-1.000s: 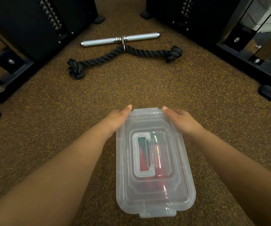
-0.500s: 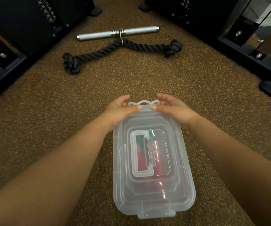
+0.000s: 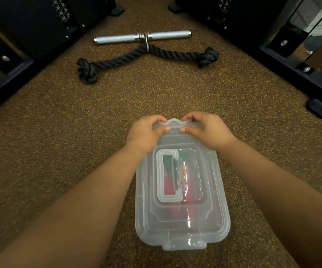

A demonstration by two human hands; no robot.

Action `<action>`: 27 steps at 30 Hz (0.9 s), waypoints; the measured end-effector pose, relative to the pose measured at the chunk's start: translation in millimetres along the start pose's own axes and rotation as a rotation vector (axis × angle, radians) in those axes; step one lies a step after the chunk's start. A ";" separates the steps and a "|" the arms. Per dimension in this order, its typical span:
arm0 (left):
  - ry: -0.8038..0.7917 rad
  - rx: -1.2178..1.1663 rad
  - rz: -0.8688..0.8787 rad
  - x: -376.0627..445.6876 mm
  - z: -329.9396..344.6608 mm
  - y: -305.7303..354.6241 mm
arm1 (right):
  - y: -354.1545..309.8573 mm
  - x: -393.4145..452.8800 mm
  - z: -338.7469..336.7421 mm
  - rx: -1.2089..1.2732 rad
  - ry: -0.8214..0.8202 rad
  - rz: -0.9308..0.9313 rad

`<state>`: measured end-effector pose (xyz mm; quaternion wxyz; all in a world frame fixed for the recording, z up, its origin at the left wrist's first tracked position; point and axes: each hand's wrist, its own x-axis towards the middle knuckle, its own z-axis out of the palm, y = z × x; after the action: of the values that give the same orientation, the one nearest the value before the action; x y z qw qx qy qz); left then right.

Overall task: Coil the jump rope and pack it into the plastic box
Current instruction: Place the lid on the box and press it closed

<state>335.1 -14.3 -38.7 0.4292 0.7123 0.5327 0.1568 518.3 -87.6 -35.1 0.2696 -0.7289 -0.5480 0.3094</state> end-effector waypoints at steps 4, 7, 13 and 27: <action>-0.025 0.099 0.023 -4.3 -1.8 3.0 | -2.4 -7.5 4.2 -0.013 0.053 0.003; -0.099 0.379 0.197 -32.7 -5.4 1.6 | -0.4 -26.7 8.4 0.030 0.101 0.070; -0.252 0.572 0.301 -159.4 -0.7 -16.7 | -5.9 -130.9 22.6 0.370 0.136 0.182; -0.307 0.818 0.295 -227.3 29.8 -34.8 | -18.0 -228.7 55.3 0.936 0.029 0.762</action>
<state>246.6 -228.4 -30.0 0.1597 0.9065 0.3739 -0.1143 418.1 -300.9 -23.1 0.4393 -0.6821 -0.0505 0.5824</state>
